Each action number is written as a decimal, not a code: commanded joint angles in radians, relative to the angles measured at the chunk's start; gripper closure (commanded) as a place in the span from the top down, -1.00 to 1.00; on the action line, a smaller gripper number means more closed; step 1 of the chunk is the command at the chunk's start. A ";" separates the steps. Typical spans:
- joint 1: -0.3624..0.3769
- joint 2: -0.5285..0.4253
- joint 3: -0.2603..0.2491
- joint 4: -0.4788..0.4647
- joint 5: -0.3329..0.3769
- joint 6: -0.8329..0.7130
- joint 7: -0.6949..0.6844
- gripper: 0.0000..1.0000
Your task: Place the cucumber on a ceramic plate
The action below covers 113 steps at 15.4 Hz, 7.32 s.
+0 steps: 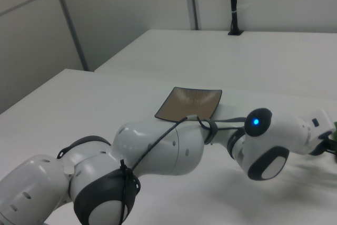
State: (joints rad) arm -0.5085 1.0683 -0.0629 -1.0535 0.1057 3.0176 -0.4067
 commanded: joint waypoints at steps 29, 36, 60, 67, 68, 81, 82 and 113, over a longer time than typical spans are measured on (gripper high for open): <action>-0.002 -0.071 0.080 0.004 0.014 0.044 0.055 -0.96; 0.050 -0.356 0.149 -0.150 0.019 -0.155 0.071 -0.96; 0.369 -0.719 0.155 -0.597 0.045 -0.645 0.572 -0.91; 0.387 -0.709 0.155 -0.737 0.098 -0.434 0.574 -0.88; 0.389 -0.702 0.155 -0.737 0.098 -0.434 0.571 -0.88; 0.392 -0.679 0.156 -0.741 0.098 -0.444 0.579 0.18; 0.392 -0.679 0.156 -0.741 0.100 -0.444 0.580 0.39; 0.604 -1.140 0.035 -0.665 -0.049 -1.329 0.565 1.00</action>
State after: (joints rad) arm 0.0789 -0.0948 -0.0297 -1.7073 0.0698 1.6270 0.1632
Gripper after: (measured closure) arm 0.000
